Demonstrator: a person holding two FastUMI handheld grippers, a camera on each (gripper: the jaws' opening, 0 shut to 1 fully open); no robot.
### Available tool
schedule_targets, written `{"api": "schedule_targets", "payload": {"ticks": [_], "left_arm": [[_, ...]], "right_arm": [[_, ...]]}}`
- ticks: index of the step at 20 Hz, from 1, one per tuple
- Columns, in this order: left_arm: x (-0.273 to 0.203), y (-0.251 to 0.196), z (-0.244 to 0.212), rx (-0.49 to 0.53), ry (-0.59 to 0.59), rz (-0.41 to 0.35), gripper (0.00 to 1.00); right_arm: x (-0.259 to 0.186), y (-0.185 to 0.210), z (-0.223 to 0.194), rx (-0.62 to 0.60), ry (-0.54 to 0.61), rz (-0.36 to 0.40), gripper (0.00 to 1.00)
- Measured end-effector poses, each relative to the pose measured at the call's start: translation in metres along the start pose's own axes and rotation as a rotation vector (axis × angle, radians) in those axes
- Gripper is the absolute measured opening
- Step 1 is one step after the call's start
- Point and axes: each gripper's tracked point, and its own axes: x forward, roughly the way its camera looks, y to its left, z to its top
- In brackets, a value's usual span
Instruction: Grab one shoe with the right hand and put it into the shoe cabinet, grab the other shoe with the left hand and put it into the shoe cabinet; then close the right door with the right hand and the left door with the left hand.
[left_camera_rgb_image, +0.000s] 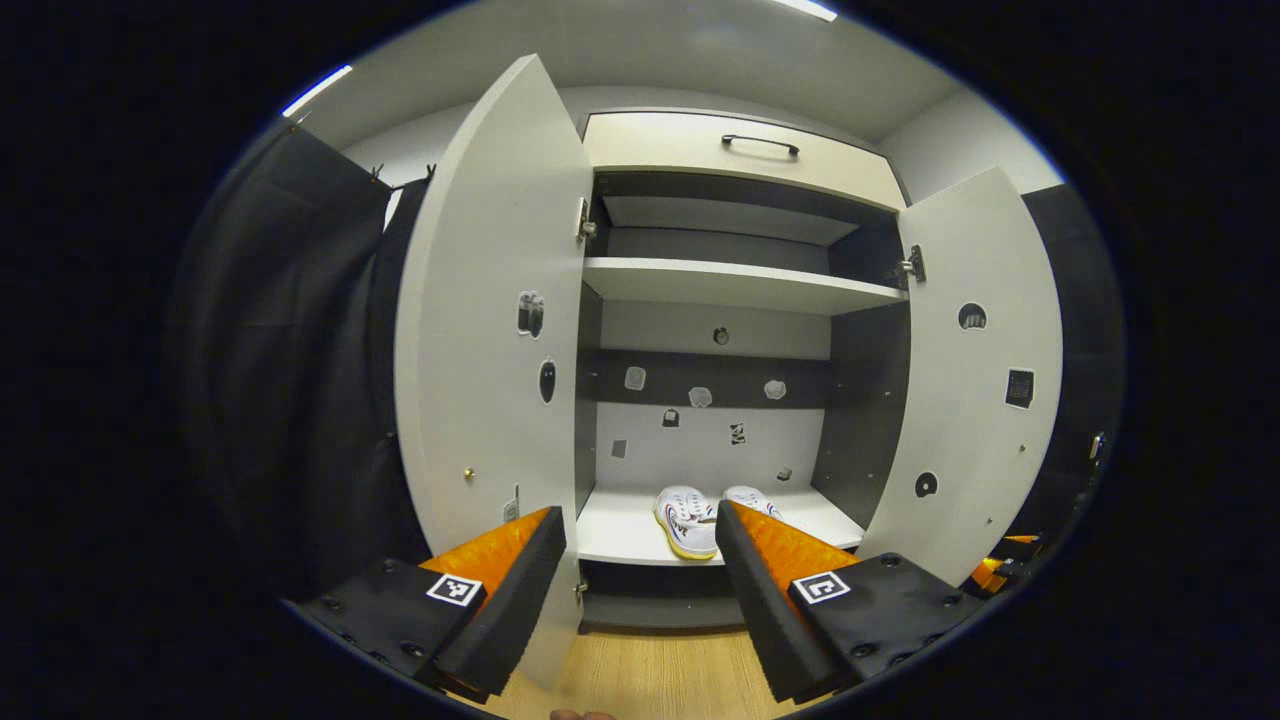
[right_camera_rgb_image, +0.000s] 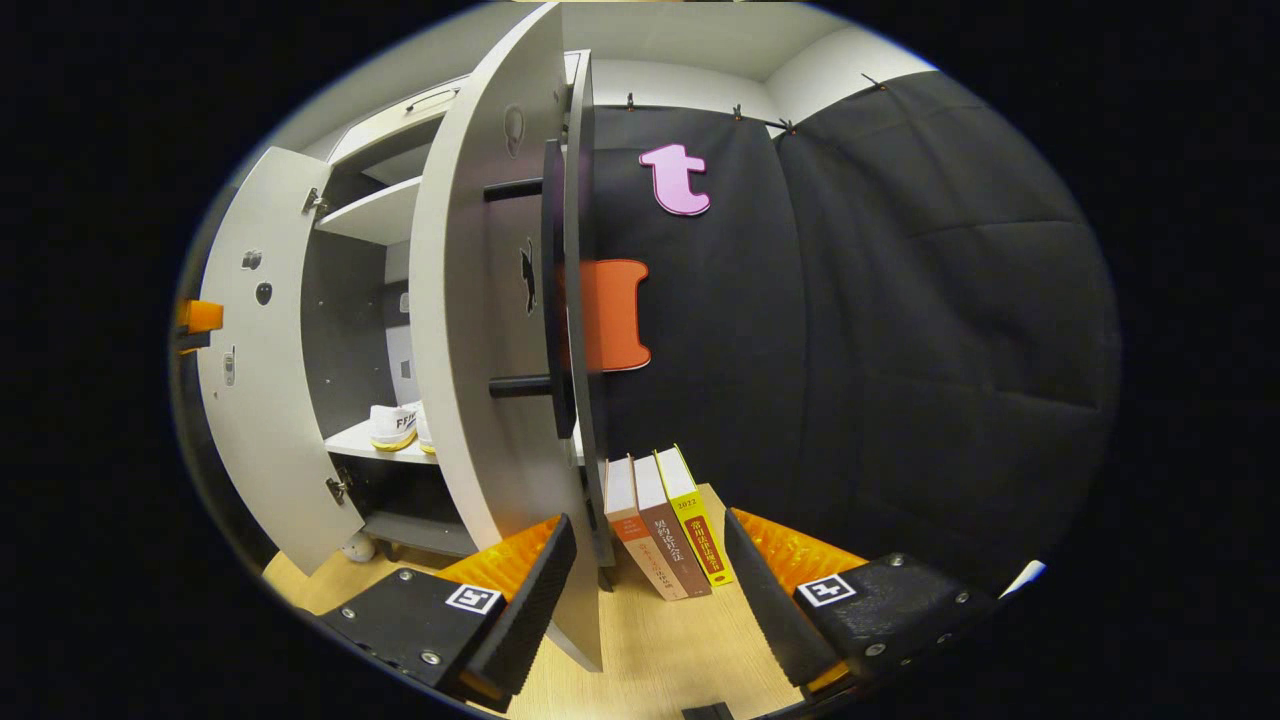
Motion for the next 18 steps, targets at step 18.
{"api": "schedule_targets", "payload": {"ticks": [18], "left_arm": [[-0.054, 0.090, 0.012, 0.010, -0.050, 0.085, 0.97]], "right_arm": [[-0.001, 0.115, -0.008, -0.025, 0.005, 0.107, 0.89]]}}
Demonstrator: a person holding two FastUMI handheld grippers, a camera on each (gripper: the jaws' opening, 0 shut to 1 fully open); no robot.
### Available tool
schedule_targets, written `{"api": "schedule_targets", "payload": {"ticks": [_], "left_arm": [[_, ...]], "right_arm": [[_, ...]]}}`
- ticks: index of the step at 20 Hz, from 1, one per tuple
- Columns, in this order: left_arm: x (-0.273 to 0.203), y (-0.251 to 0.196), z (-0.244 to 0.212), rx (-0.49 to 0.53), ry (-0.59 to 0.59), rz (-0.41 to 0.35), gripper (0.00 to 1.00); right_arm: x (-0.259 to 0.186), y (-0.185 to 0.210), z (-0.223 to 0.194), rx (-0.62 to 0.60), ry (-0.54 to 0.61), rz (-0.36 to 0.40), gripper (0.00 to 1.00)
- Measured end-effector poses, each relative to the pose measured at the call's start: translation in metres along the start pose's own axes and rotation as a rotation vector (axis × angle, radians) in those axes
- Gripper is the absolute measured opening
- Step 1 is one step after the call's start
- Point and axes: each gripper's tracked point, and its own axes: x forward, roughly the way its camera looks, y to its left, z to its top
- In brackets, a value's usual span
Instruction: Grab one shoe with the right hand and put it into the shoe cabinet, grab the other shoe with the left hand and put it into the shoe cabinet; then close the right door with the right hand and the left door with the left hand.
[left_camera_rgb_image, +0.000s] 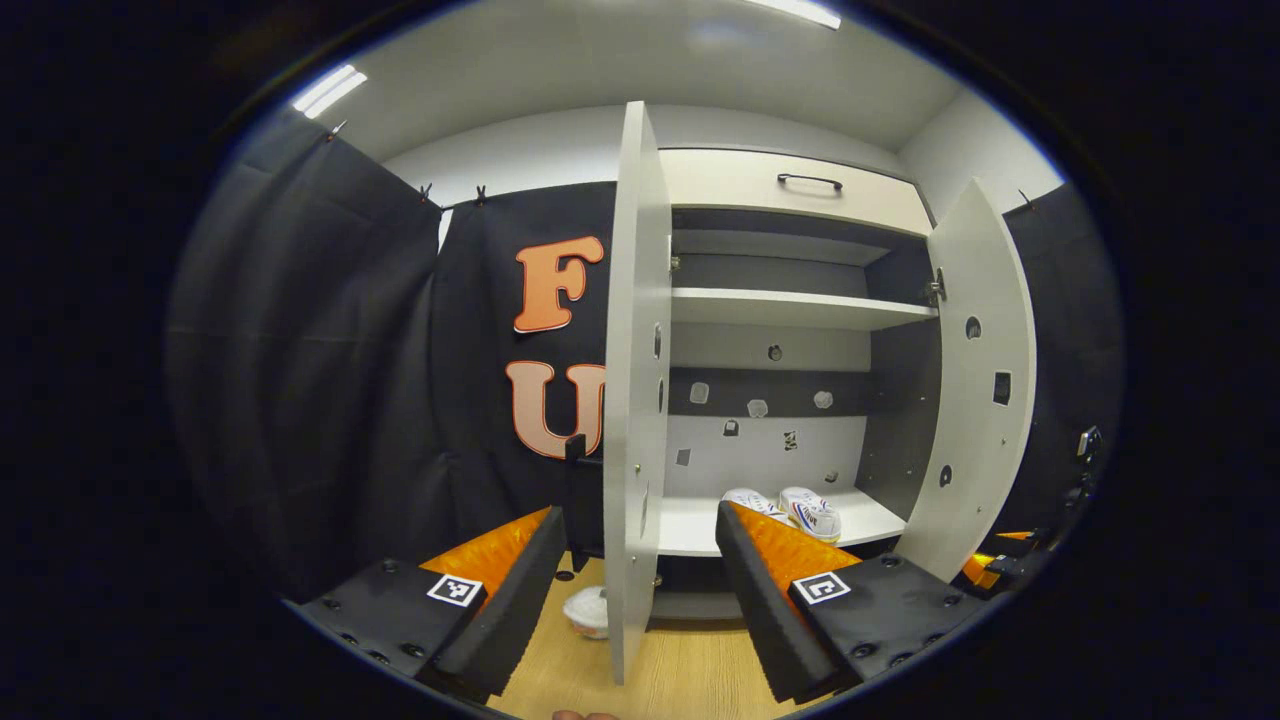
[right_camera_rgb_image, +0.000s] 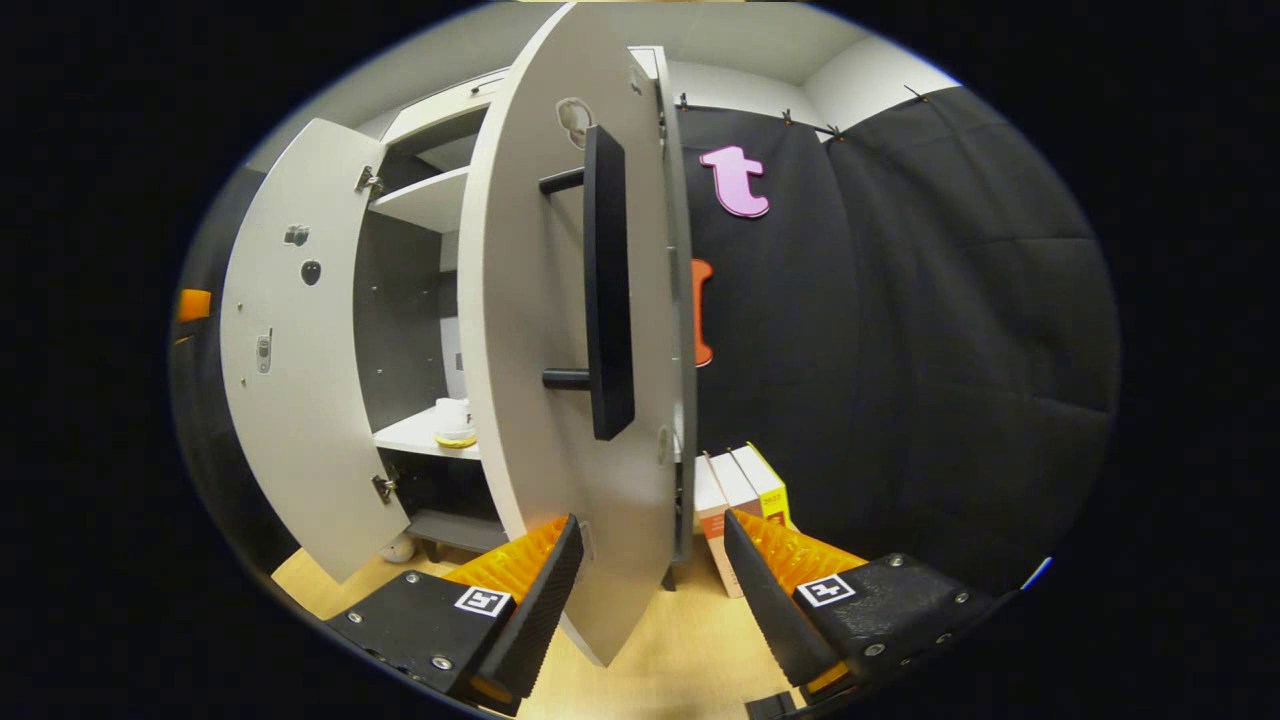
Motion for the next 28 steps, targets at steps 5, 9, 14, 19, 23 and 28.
{"api": "schedule_targets", "payload": {"ticks": [5, 9, 14, 19, 23, 28], "left_arm": [[-0.002, 0.038, 0.001, 0.012, -0.006, 0.008, 0.97], [-0.001, 0.066, -0.003, 0.009, 0.000, 0.012, 0.97], [-0.007, 0.074, -0.024, -0.014, 0.003, 0.020, 0.97], [-0.001, 0.105, -0.037, -0.004, 0.021, 0.036, 0.97], [0.013, 0.112, -0.056, 0.014, 0.043, 0.018, 0.97], [0.037, 0.112, -0.085, 0.025, 0.072, -0.021, 0.99]], "right_arm": [[0.021, 0.034, -0.002, 0.037, -0.003, 0.010, 0.89], [0.047, 0.078, -0.008, 0.039, -0.007, 0.034, 0.89], [0.094, 0.116, -0.006, 0.036, -0.015, 0.019, 0.91], [0.115, 0.125, 0.005, 0.021, -0.030, 0.001, 0.89], [0.134, 0.131, 0.007, 0.029, -0.028, -0.015, 0.89], [0.147, 0.136, 0.010, 0.023, -0.036, -0.051, 0.89]]}}
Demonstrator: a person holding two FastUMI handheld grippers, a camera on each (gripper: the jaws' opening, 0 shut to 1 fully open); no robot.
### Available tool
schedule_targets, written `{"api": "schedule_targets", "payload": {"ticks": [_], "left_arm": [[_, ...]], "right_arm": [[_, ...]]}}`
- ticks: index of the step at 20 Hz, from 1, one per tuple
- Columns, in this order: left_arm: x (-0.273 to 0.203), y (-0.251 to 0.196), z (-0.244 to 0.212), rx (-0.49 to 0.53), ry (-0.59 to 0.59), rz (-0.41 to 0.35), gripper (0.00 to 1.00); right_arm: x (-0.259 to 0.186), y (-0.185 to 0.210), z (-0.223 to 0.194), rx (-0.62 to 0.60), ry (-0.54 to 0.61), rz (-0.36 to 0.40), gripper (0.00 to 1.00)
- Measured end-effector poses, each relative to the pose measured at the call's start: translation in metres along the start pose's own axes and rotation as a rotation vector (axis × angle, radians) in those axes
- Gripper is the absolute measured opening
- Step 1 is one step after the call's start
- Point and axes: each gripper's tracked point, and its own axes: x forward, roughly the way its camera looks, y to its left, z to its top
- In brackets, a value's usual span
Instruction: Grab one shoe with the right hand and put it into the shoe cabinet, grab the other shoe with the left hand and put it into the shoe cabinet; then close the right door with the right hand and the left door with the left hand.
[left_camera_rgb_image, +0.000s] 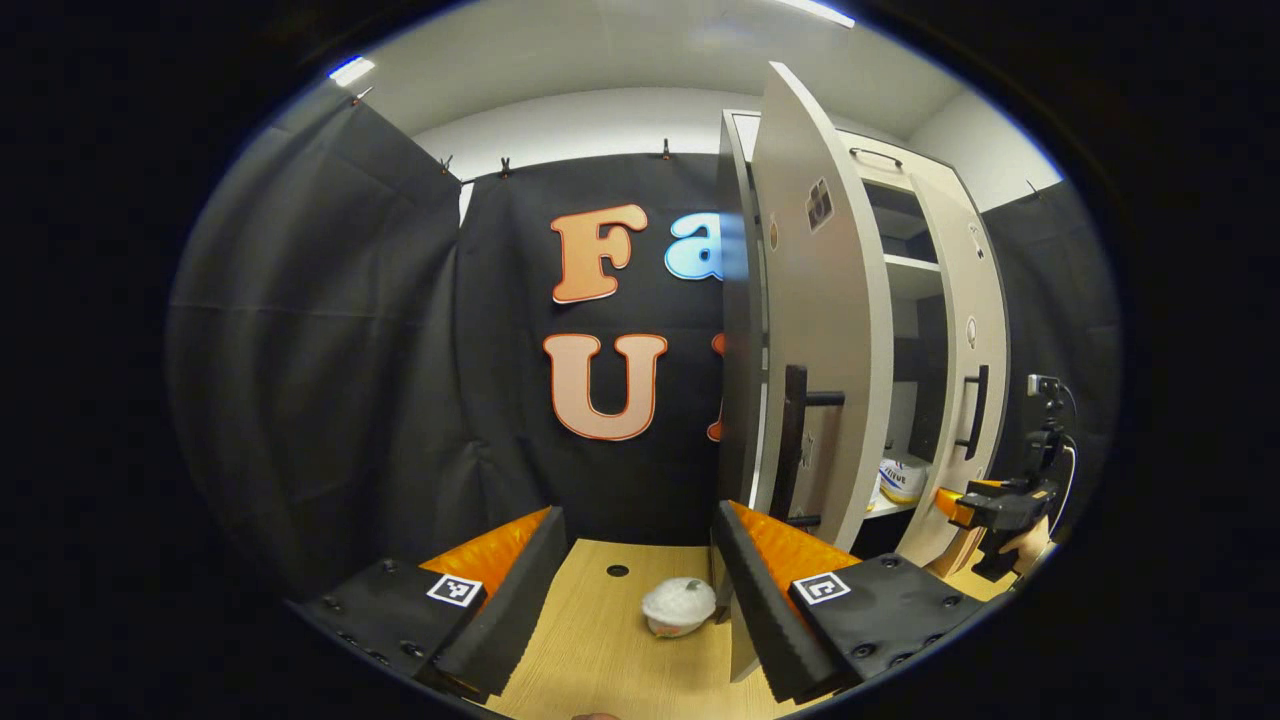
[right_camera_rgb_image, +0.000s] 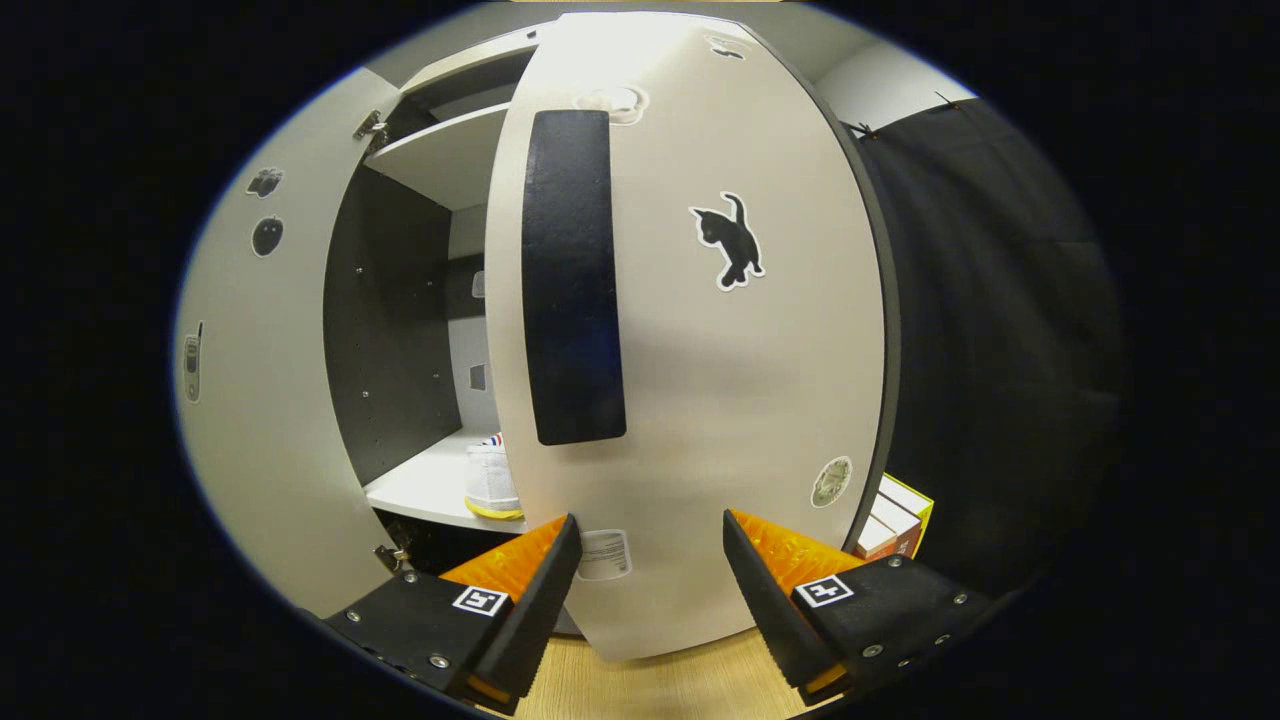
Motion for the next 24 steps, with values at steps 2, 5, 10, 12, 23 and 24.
{"api": "schedule_targets", "payload": {"ticks": [2, 5, 10, 12, 23, 24], "left_arm": [[0.012, -0.001, -0.014, -0.005, 0.021, -0.013, 0.97], [0.022, -0.004, -0.038, -0.007, 0.045, -0.026, 0.97], [0.042, -0.019, -0.071, 0.002, 0.077, -0.065, 0.97], [0.049, -0.027, -0.083, 0.002, 0.090, -0.084, 0.97], [0.062, -0.059, -0.124, -0.075, 0.150, -0.184, 0.98], [0.060, -0.062, -0.124, -0.074, 0.150, -0.192, 0.97]], "right_arm": [[0.003, 0.001, 0.001, -0.005, -0.001, -0.012, 0.89], [0.004, 0.002, 0.001, -0.003, 0.004, -0.026, 0.89], [0.012, 0.003, -0.001, -0.018, 0.014, -0.041, 0.89], [0.015, 0.003, -0.003, -0.021, 0.020, -0.044, 0.89], [0.000, -0.006, 0.001, -0.005, 0.021, -0.076, 0.90], [-0.007, -0.009, 0.003, -0.007, 0.019, -0.078, 0.91]]}}
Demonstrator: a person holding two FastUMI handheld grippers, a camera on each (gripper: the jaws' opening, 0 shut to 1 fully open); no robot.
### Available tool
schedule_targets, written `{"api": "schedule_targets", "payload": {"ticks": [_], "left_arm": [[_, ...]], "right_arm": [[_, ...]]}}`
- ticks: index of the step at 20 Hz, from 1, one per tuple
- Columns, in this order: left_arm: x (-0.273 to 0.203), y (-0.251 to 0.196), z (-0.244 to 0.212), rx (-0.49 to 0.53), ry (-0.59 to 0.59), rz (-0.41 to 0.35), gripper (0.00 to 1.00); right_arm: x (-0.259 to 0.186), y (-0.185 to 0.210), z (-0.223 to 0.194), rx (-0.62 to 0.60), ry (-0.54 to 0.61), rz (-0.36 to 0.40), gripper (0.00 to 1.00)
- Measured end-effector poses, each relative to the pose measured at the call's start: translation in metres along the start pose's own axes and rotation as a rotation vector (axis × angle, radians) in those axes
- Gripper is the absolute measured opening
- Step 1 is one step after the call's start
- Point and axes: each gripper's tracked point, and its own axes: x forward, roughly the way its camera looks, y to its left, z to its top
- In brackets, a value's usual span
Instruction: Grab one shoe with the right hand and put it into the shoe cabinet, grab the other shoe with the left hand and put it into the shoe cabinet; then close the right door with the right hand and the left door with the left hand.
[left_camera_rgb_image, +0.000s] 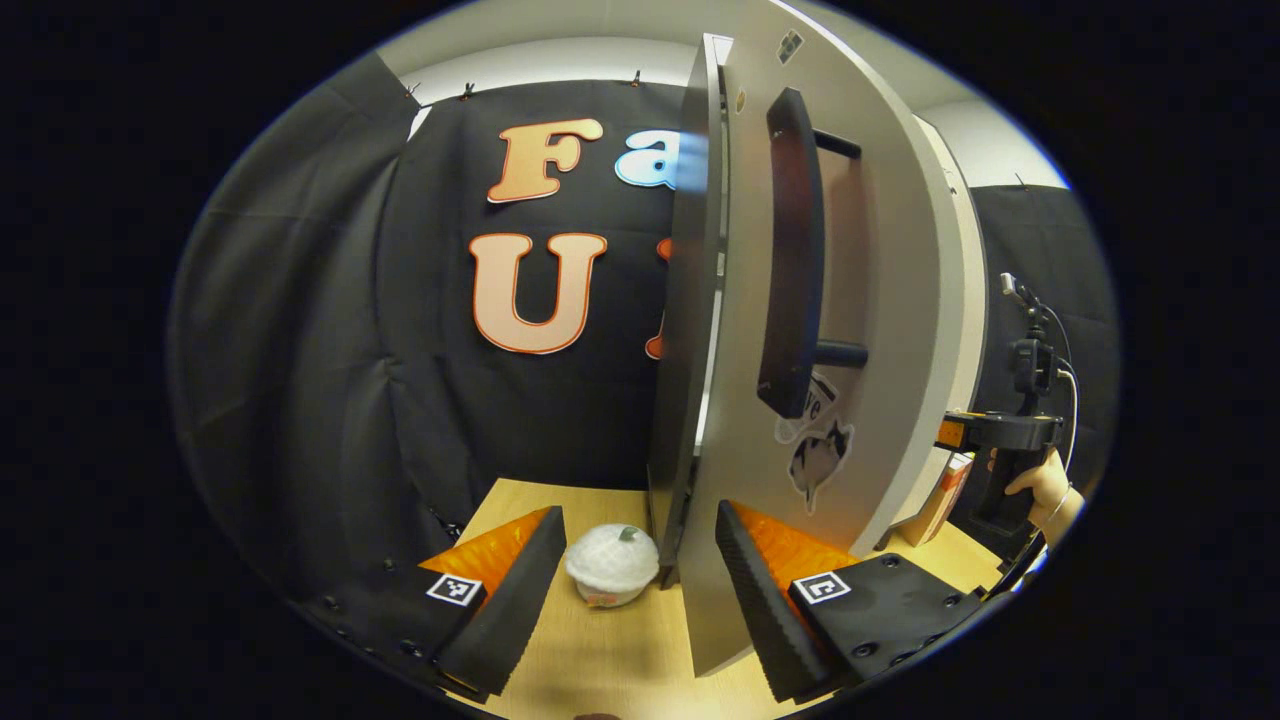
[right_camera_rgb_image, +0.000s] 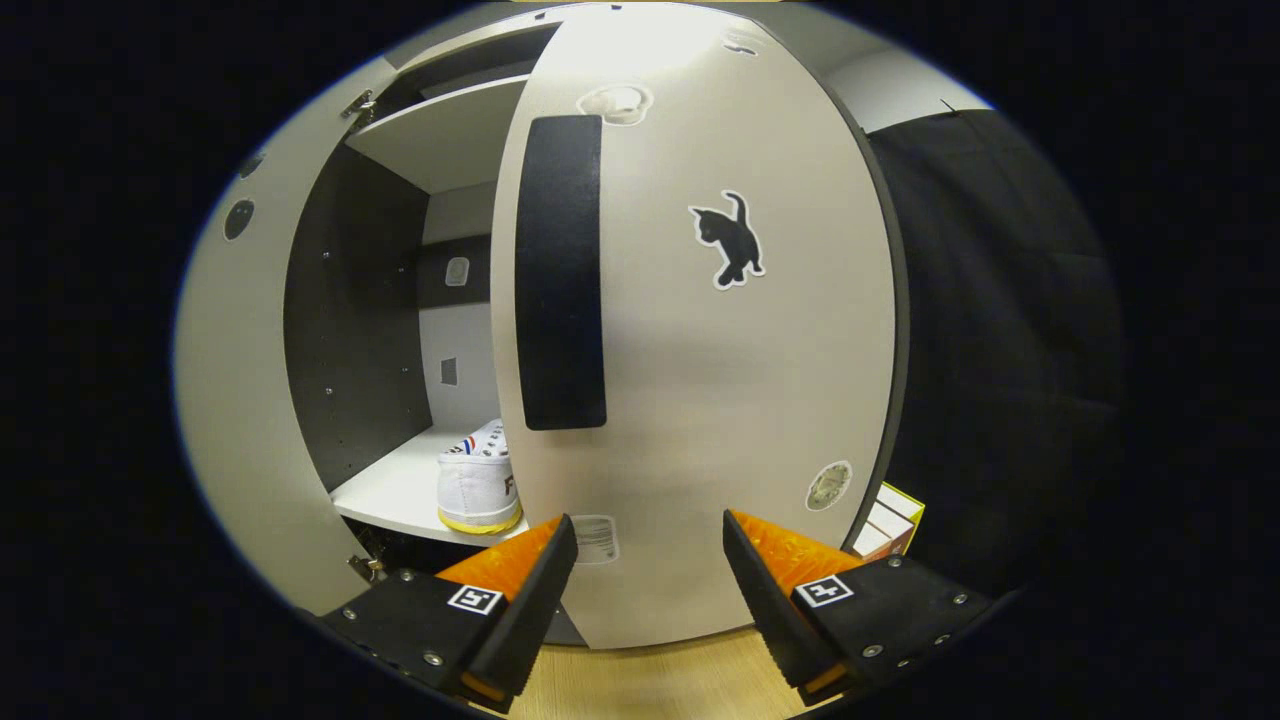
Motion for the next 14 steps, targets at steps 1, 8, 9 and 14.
{"api": "schedule_targets", "payload": {"ticks": [1, 8, 9, 14], "left_arm": [[-0.002, -0.001, -0.001, 0.005, -0.004, 0.003, 0.98], [-0.008, -0.007, 0.003, 0.030, -0.013, 0.035, 0.96], [-0.008, -0.009, 0.006, 0.046, -0.020, 0.041, 0.99], [-0.007, -0.041, -0.001, 0.029, -0.017, -0.014, 0.96]], "right_arm": [[-0.006, -0.005, 0.003, -0.002, -0.006, -0.002, 0.91], [-0.054, -0.045, 0.037, 0.006, -0.062, -0.035, 0.92], [-0.059, -0.050, 0.044, 0.009, -0.076, -0.038, 0.92], [-0.077, -0.067, 0.067, 0.006, -0.116, -0.038, 0.92]]}}
